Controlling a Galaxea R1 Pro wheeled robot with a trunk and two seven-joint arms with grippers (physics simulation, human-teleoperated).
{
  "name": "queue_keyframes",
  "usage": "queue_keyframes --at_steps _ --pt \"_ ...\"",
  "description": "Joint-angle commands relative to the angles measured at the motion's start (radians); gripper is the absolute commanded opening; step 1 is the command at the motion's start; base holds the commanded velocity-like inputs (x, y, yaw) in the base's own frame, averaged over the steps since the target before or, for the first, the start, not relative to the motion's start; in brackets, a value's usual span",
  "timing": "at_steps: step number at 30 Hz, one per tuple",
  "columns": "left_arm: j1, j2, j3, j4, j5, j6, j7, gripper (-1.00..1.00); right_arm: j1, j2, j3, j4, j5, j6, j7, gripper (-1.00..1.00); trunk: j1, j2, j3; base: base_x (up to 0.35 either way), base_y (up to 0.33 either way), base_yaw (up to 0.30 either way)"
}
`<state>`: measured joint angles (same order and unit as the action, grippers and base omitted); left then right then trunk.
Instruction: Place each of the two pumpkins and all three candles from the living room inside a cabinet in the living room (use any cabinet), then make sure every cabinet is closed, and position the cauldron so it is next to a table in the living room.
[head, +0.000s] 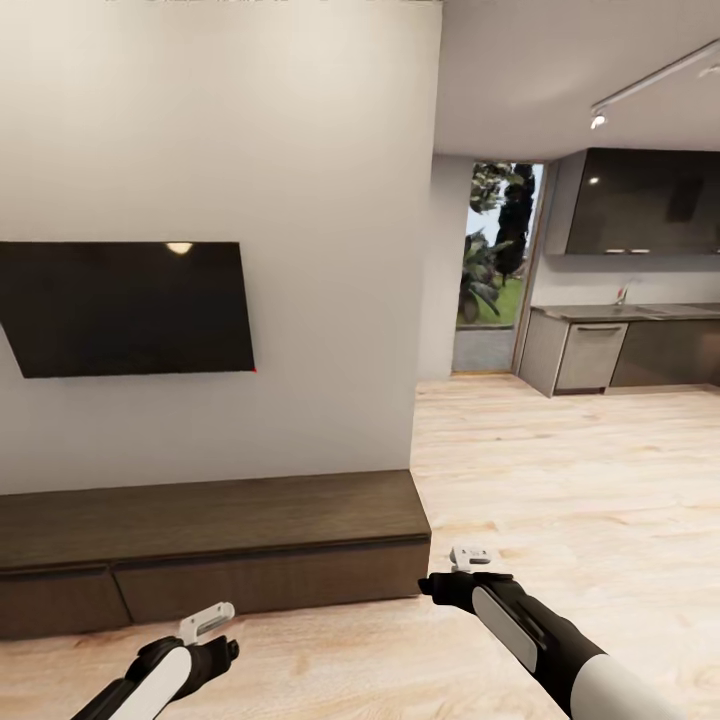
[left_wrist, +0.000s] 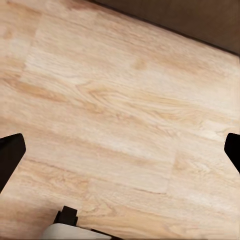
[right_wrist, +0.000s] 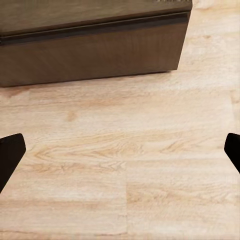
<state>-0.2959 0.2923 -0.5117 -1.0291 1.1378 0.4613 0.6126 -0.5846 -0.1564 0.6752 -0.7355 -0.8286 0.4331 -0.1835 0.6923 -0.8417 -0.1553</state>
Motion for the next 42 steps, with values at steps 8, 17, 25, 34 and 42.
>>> queue_keyframes --at_steps 8,17,25,34,42 --pt "-0.002 -0.003 -0.004 0.025 0.007 -0.001 -0.041 1.00 -0.001 -0.002 0.006 -0.002 -0.011 0.001 -0.010 1.00 -0.030 0.055 0.023 0.000 0.000 0.000" --pt "-0.030 -0.026 -0.005 0.170 -0.008 -0.002 -0.142 1.00 -0.001 -0.001 0.006 -0.002 -0.012 0.000 -0.010 1.00 -0.065 0.118 0.052 0.000 0.000 0.000" --pt "-0.034 -0.034 -0.004 0.179 -0.045 -0.003 -0.153 1.00 -0.001 0.000 0.006 -0.002 -0.012 -0.012 -0.010 1.00 -0.096 0.174 0.077 0.000 0.000 0.000" --pt "-0.034 -0.035 -0.004 0.179 -0.046 -0.003 -0.154 1.00 -0.001 -0.002 0.006 -0.001 -0.012 -0.013 -0.010 1.00 -0.130 0.237 0.105 0.000 0.000 0.000" --pt "-0.034 -0.035 -0.004 0.179 -0.046 -0.003 -0.154 1.00 -0.001 -0.002 0.006 -0.001 -0.012 -0.013 -0.009 1.00 -0.161 0.293 0.130 0.000 0.000 0.000"
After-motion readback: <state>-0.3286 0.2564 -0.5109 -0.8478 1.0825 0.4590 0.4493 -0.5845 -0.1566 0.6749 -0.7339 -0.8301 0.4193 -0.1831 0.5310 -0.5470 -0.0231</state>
